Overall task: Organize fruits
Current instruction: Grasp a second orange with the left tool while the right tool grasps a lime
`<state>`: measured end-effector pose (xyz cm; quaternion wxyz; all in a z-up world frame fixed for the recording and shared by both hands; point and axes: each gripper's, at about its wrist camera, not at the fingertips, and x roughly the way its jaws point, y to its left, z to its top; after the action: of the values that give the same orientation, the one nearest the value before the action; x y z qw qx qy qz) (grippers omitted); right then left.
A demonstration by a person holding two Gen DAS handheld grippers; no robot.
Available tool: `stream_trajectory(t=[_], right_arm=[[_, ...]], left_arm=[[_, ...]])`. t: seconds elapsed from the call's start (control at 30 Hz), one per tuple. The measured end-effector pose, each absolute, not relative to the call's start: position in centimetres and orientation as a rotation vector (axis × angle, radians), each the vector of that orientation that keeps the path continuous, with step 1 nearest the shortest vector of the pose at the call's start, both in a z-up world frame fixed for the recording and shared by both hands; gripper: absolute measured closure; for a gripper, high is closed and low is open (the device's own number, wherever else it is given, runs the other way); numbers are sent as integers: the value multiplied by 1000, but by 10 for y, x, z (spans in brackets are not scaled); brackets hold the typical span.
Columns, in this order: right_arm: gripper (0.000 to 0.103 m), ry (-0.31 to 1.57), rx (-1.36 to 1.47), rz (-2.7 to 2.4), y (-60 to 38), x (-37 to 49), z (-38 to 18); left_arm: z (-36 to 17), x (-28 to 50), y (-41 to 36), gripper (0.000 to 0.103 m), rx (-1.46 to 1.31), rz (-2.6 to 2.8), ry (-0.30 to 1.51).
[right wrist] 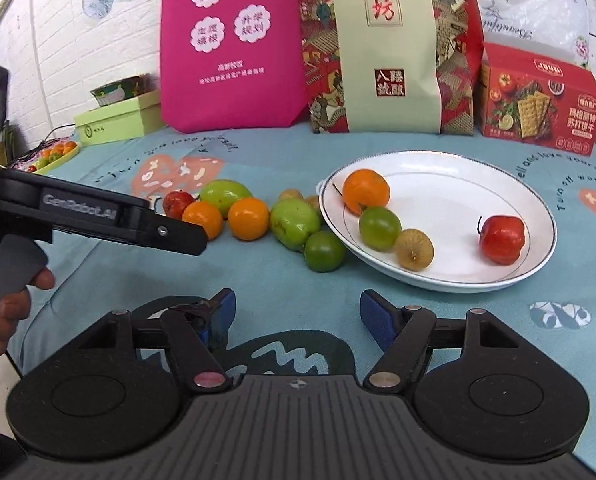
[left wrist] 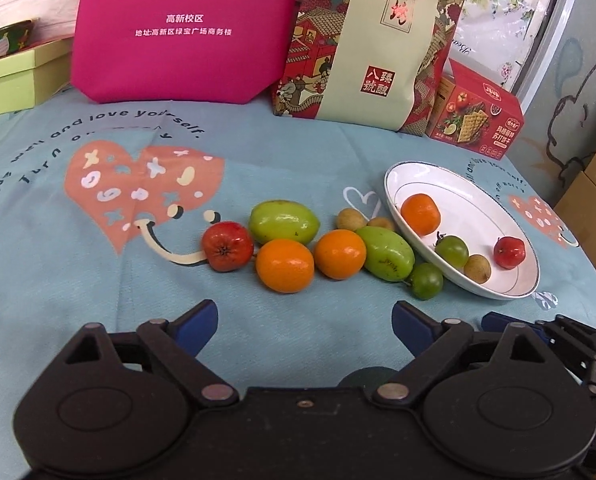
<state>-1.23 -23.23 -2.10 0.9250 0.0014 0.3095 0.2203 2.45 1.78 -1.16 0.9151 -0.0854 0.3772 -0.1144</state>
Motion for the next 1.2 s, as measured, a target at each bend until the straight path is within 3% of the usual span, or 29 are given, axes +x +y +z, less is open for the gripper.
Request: stream_trajectory(t=[0.13, 0.3, 0.83, 0.9, 1.2], right_arm=[[0, 651, 4, 382, -227, -1, -24], [20, 652, -7, 325, -218, 10, -29], [45, 613, -25, 285, -197, 22, -35], [54, 621, -21, 314, -200, 20, -32], [53, 626, -33, 358, -199, 18, -32]], left_arm=[[-13, 25, 20, 0, -175, -246, 772], [-20, 31, 24, 0, -199, -248, 791], [-26, 61, 27, 0, -226, -254, 783], [-27, 64, 28, 0, -227, -259, 785], [-29, 67, 29, 0, -209, -271, 789]])
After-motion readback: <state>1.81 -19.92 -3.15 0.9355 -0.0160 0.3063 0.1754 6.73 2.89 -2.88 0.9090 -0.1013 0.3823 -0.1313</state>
